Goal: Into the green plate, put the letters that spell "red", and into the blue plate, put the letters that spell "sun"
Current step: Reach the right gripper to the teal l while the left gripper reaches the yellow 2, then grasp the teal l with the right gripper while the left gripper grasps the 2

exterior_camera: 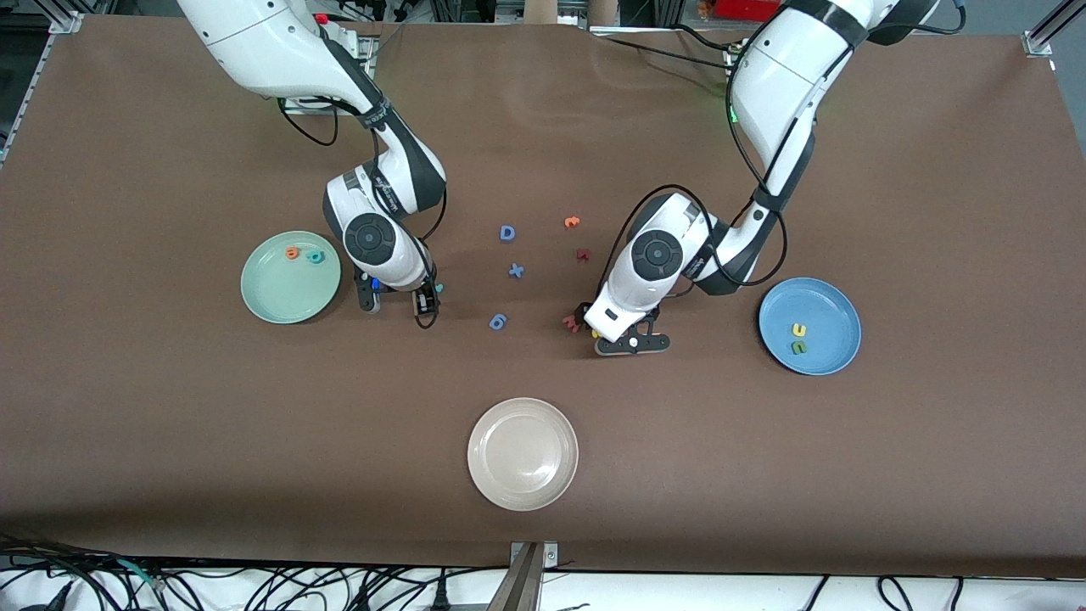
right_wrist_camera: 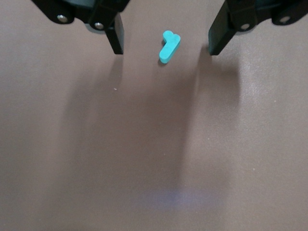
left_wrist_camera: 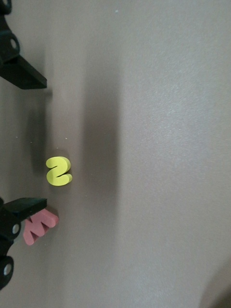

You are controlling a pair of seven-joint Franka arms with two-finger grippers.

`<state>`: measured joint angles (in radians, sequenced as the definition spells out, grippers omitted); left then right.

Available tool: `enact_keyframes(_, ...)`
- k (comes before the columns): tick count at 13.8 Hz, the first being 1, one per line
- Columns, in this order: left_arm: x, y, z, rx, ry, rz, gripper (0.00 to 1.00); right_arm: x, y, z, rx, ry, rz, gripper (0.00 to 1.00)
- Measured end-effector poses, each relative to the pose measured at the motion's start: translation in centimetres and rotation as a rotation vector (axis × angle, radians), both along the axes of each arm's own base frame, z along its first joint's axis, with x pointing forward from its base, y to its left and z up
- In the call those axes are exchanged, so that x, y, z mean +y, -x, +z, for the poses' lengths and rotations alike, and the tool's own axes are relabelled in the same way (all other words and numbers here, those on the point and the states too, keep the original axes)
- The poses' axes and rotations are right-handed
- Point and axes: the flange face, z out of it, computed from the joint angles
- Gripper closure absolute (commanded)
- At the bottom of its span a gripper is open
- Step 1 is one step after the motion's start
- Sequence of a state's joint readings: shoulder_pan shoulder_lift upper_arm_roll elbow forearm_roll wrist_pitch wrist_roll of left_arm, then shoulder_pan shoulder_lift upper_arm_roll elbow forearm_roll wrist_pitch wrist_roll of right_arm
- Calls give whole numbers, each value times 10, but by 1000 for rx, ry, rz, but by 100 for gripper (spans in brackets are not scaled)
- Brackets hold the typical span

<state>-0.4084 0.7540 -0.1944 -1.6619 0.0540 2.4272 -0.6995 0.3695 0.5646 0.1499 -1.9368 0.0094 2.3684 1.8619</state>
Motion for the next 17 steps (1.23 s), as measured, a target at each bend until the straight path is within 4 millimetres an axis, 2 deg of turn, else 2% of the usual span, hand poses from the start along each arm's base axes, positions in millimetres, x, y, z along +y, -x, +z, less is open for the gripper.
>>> enact_keyframes(2,0,1,-5,-4,-7,10,16,1,-1,-2,-8,-5,-1,23)
enact_keyframes(4,-3,2,-7,-11,-24,17,34,3,-1,-5,-19,-12,1,25)
enact_keyframes(9,-7,1,-5,-22,-25,24,34,10,1,-7,-29,-18,9,51)
enact_keyframes(14,-13,-7,-1,-36,-13,50,41,11,0,-6,-31,-20,10,52)
enact_keyframes(17,-18,-4,-4,-34,-14,55,57,11,0,-6,-31,-20,13,56)
